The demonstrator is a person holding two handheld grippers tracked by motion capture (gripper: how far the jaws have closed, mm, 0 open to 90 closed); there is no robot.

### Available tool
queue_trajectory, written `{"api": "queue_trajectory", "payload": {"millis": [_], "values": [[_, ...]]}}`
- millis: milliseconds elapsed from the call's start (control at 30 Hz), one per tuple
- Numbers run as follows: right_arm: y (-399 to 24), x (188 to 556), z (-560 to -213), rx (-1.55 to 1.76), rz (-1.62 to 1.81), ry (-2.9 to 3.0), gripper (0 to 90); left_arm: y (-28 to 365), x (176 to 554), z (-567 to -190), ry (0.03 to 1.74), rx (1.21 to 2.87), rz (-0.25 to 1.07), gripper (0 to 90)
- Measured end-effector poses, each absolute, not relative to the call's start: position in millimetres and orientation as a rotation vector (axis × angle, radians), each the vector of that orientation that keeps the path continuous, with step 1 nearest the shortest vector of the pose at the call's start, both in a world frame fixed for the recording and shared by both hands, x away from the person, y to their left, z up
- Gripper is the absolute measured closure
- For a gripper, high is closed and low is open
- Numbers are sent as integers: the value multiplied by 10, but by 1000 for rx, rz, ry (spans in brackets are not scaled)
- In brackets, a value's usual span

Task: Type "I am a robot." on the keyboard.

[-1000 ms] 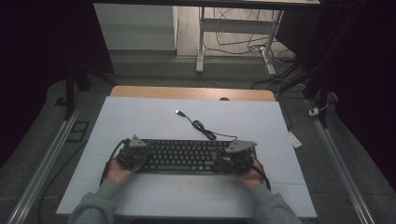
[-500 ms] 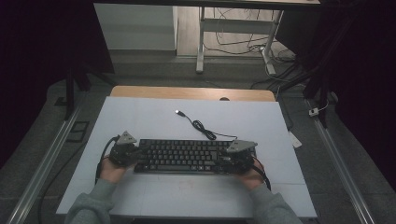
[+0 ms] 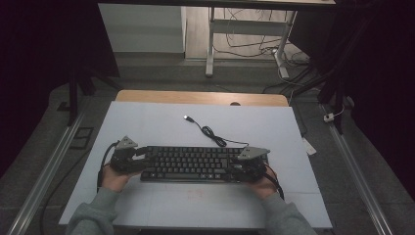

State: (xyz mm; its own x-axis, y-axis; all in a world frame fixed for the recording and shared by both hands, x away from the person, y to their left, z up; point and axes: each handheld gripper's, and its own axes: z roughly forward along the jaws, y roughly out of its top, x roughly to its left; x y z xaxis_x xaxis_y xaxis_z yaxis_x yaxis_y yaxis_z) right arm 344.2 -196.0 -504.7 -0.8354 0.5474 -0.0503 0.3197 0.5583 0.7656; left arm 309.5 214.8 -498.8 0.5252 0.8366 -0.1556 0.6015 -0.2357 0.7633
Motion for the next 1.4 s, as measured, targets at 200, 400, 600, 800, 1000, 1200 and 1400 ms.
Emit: {"api": "queue_trajectory", "payload": {"millis": [200,400,600,800,1000,1200,1400], "values": [[-1956,3443,-5051,716,1149,2511,501,2090,3102,-4984,1160,1962,357,420],[-1951,3442,-5054,717,1147,2516,500,1989,3129,-4969,1139,1997,329,349],[-1948,3443,-5056,714,1145,2518,500,1893,3160,-4943,1122,2021,326,317],[-1948,3443,-5057,715,1146,2517,500,1783,3169,-4901,1086,2055,362,323],[-1940,3437,-5054,714,1147,2516,500,1714,3176,-4852,1071,2048,379,359],[-1933,3425,-5046,712,1152,2511,501,1651,3231,-4817,1052,2080,375,381],[-1928,3422,-5047,705,1156,2512,501,1594,3348,-4840,1043,2107,336,435]]}}
